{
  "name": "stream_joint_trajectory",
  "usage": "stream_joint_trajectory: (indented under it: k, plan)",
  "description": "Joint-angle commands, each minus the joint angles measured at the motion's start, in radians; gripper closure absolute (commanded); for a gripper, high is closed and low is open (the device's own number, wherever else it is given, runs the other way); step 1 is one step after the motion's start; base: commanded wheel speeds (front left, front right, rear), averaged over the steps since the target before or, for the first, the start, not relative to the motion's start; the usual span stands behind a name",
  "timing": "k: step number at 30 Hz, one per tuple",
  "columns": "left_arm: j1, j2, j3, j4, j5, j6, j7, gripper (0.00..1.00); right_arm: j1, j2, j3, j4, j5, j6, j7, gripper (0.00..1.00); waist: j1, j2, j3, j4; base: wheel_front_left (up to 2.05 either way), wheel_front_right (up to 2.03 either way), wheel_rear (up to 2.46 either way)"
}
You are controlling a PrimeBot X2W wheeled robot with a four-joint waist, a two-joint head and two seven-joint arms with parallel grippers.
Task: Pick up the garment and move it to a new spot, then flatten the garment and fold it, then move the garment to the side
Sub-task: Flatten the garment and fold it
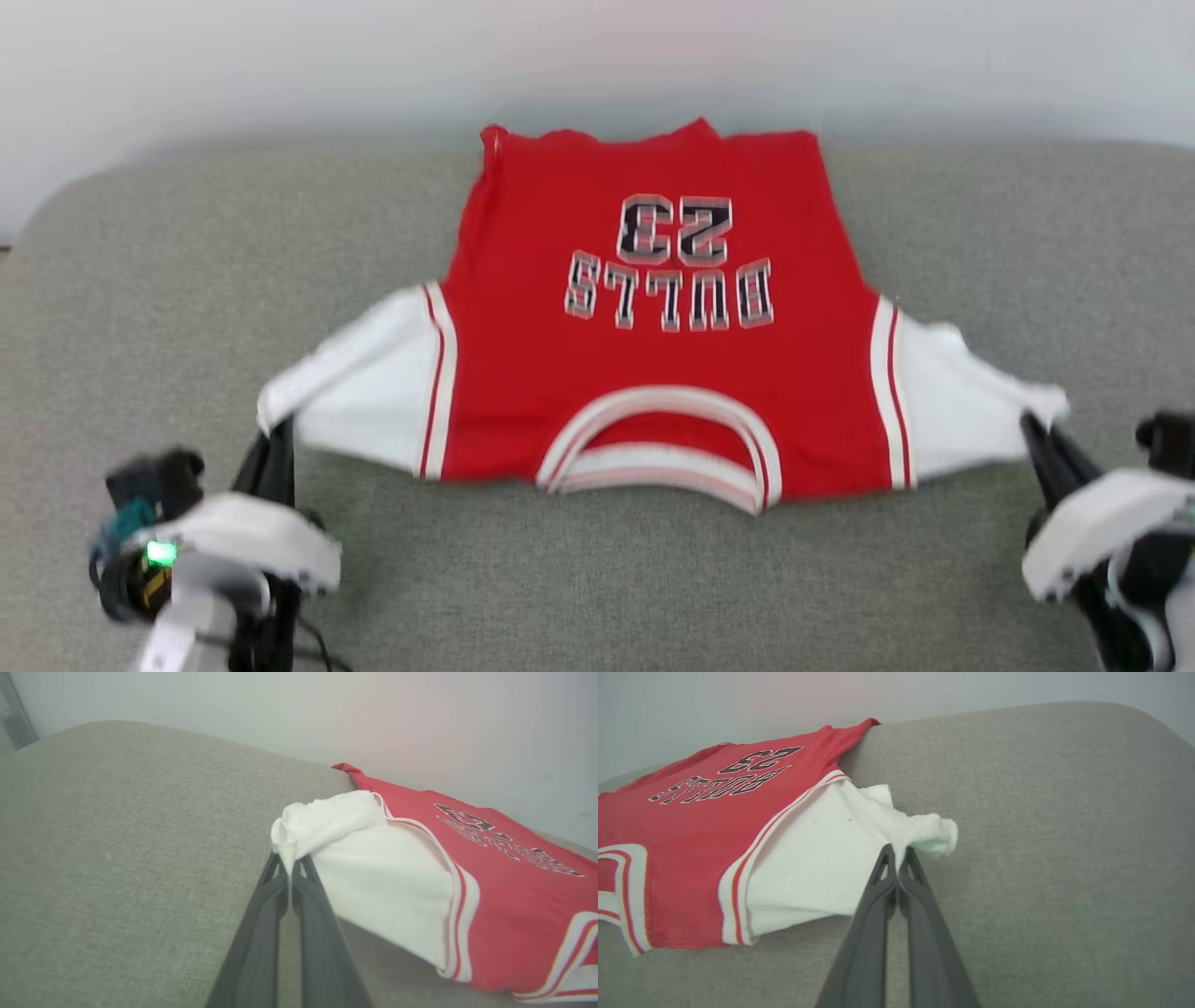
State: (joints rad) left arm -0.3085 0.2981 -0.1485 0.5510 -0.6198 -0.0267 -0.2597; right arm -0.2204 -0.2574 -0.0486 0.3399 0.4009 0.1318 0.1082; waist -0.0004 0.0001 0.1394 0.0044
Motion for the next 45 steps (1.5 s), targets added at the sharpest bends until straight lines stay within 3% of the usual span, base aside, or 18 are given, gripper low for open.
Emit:
stream_joint_trajectory:
  k: [1,9,14,19,26,27,28,29,38,45]
  plan:
    - [0.048,0.005,0.011,-0.03,-0.006,0.019,0.002,1.0,0.055,0.007,-0.023,-0.027,-0.014,-0.002,0.013,1.0,0.0004,-0.0001,-0.046,0.007,0.0,0.0,0.0]
    - [0.35,0.009,0.02,-0.284,-0.036,0.105,0.081,1.0,0.328,0.106,-0.135,-0.187,-0.056,-0.002,0.111,1.0,0.0004,-0.0001,-0.119,0.027,0.0,0.0,0.0]
    - [0.499,0.021,0.027,-0.395,-0.056,0.151,0.135,1.0,0.462,0.135,-0.162,-0.237,-0.088,-0.002,0.148,1.0,0.0004,-0.0001,-0.151,0.042,0.0,0.0,0.0]
    - [0.578,0.03,0.015,-0.46,-0.056,0.176,0.175,1.0,0.542,0.139,-0.171,-0.258,-0.126,-0.002,0.178,1.0,0.0004,-0.0001,-0.159,0.05,0.0,0.0,0.0]
    - [0.582,0.035,-0.014,-0.5,-0.036,0.183,0.201,1.0,0.529,0.13,-0.161,-0.266,-0.148,-0.002,0.202,1.0,0.0004,-0.0001,-0.152,0.058,0.0,0.0,0.0]
    - [0.573,0.034,-0.019,-0.506,-0.033,0.182,0.201,1.0,0.516,0.13,-0.161,-0.269,-0.142,-0.002,0.204,0.83,0.0004,-0.0001,-0.15,0.06,0.0,0.0,0.0]
    - [0.562,0.036,-0.026,-0.511,-0.027,0.18,0.204,1.0,0.503,0.134,-0.164,-0.271,-0.133,-0.002,0.204,0.55,0.0004,-0.0001,-0.147,0.064,0.0,0.0,0.0]
    - [0.553,0.036,-0.031,-0.515,-0.023,0.177,0.207,1.0,0.489,0.129,-0.162,-0.276,-0.131,-0.002,0.203,0.0,0.0004,-0.0001,-0.143,0.066,0.0,0.0,0.0]
    - [0.435,0.026,-0.072,-0.547,0.019,0.162,0.188,1.0,0.192,0.066,-0.212,-0.254,-0.111,-0.001,0.144,0.0,0.0004,-0.0001,-0.025,0.101,0.0,0.0,0.0]
    - [0.335,0.004,-0.104,-0.575,0.051,0.148,0.156,1.0,-0.134,-0.012,-0.185,-0.083,-0.105,-0.001,0.178,0.0,0.0004,-0.0001,0.113,0.15,0.0,0.0,0.0]
